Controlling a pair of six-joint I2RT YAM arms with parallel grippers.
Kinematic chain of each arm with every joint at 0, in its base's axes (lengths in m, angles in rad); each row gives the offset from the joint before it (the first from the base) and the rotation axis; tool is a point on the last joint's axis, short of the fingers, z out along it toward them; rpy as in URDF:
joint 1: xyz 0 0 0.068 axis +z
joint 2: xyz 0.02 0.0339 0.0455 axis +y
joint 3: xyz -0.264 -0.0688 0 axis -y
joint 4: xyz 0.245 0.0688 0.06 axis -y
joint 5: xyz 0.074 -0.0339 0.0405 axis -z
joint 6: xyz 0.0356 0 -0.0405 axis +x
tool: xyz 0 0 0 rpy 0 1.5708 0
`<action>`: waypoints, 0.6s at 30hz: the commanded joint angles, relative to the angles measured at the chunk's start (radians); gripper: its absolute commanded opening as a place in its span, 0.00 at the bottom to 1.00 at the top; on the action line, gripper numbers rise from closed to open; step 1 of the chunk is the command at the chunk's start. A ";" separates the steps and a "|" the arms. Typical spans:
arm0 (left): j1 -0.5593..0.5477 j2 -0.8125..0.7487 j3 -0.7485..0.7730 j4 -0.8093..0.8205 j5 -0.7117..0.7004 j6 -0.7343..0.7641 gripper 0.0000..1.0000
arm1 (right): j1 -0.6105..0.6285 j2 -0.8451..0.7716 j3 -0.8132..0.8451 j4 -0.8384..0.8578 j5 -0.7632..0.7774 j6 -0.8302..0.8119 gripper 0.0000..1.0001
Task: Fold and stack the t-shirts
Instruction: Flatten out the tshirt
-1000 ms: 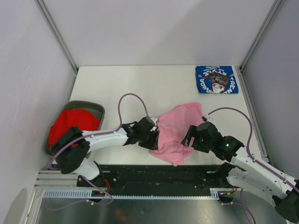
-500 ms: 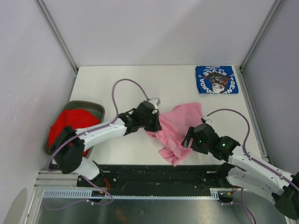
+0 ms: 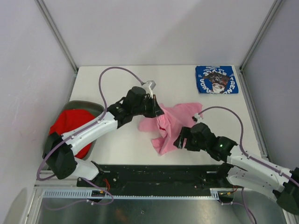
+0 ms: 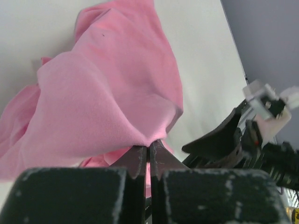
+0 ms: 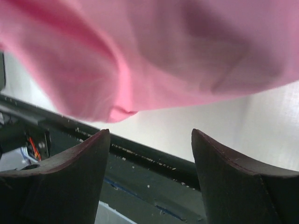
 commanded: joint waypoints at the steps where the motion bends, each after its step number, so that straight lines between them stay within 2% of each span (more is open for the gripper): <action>1: -0.001 0.027 0.059 0.026 0.043 0.003 0.00 | 0.130 0.063 0.051 0.119 0.100 0.021 0.75; 8: 0.000 0.024 0.061 0.025 0.033 0.001 0.00 | 0.238 0.261 0.070 0.238 0.221 0.044 0.78; 12: 0.003 0.013 0.053 0.023 0.026 0.003 0.00 | 0.283 0.349 0.115 0.233 0.304 0.067 0.84; 18: 0.004 0.007 0.044 0.022 0.019 -0.001 0.00 | 0.329 0.437 0.163 0.221 0.386 0.119 0.85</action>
